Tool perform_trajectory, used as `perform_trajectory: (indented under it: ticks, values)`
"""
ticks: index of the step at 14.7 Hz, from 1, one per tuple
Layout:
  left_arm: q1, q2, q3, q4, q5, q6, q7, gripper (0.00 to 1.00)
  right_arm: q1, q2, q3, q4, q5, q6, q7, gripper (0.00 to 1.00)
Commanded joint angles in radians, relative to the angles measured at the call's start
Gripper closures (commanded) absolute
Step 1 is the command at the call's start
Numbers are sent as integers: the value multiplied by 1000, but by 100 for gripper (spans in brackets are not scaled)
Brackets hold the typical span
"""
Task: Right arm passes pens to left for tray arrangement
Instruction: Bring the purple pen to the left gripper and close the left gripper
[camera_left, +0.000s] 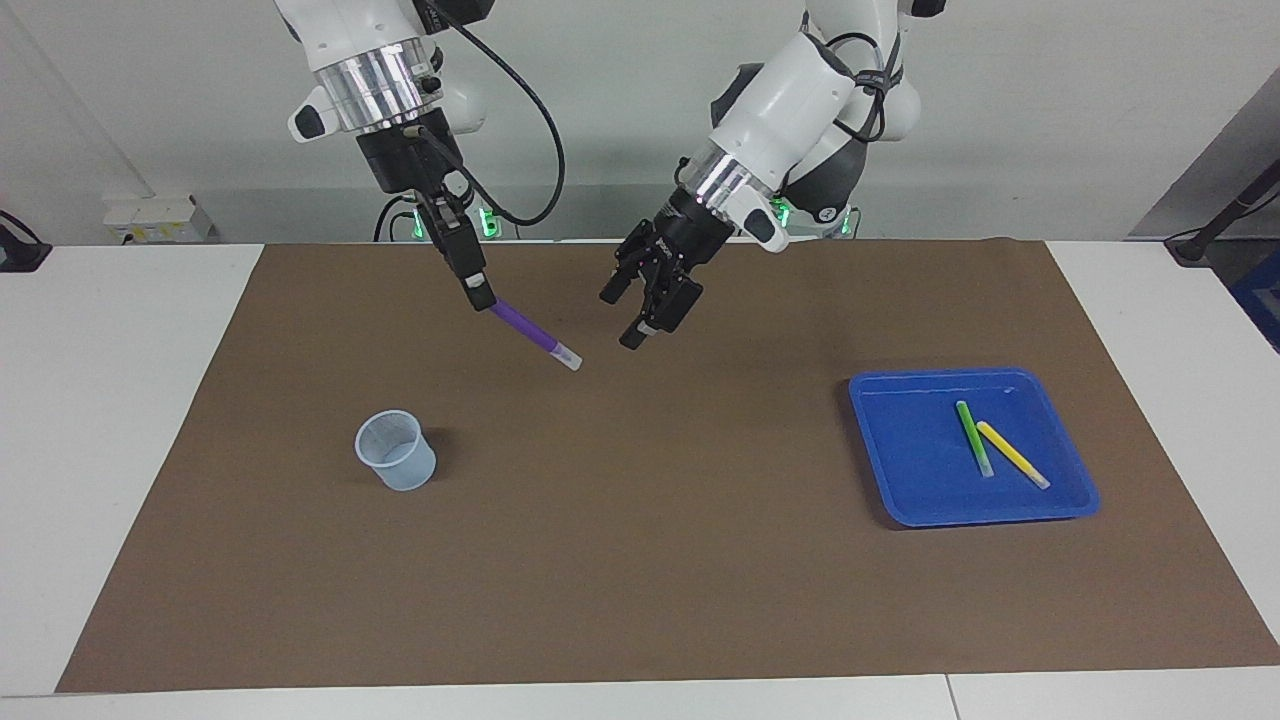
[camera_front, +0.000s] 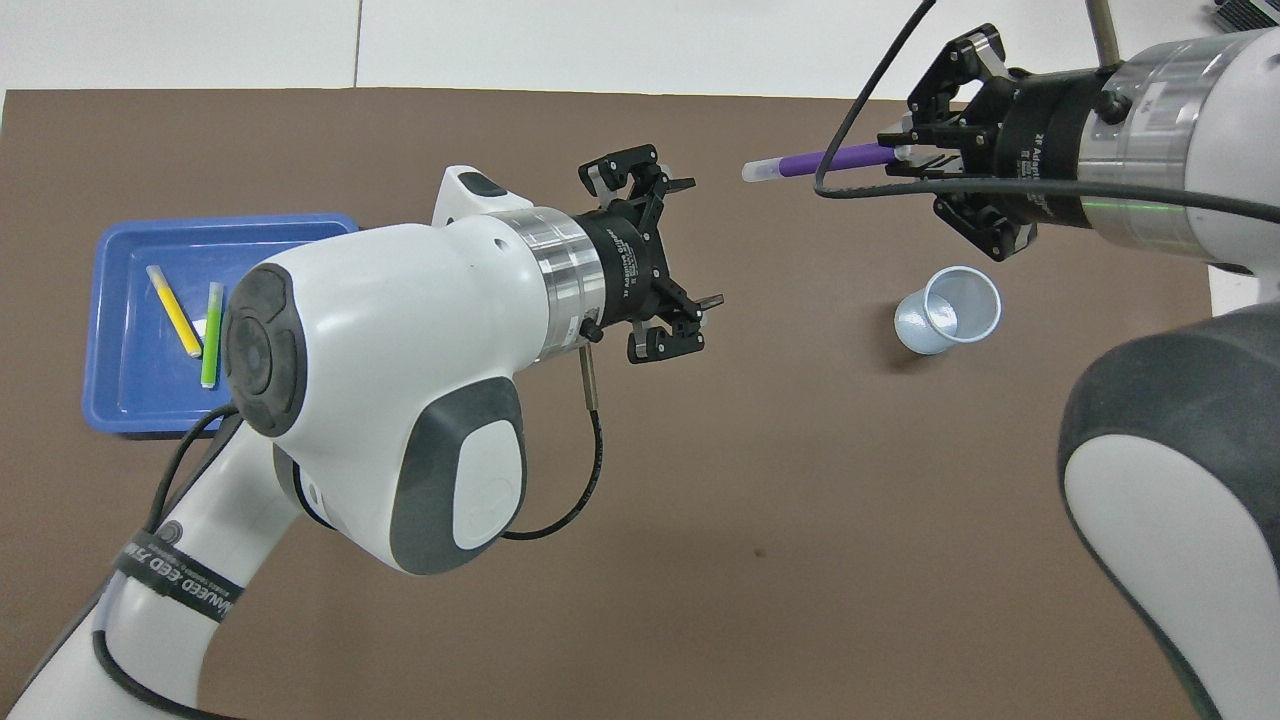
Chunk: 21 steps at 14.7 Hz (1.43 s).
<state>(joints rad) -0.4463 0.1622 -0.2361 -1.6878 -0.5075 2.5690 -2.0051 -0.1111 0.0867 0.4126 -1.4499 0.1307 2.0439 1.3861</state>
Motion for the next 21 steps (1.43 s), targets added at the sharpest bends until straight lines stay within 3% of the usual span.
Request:
perform_trajectory:
  ticks: [1,7,21]
  values:
    - [-77,34,11,20,-3,138,-64,0,-12,-2,23,-14,33,51,69,100]
    - [-109,69,11,65,4,172,-81,0,7,-7,26,-27,49,48,77,100]
    - [-54,65,23,79,1,154,-75,0,-16,-35,25,-92,50,33,-10,100]
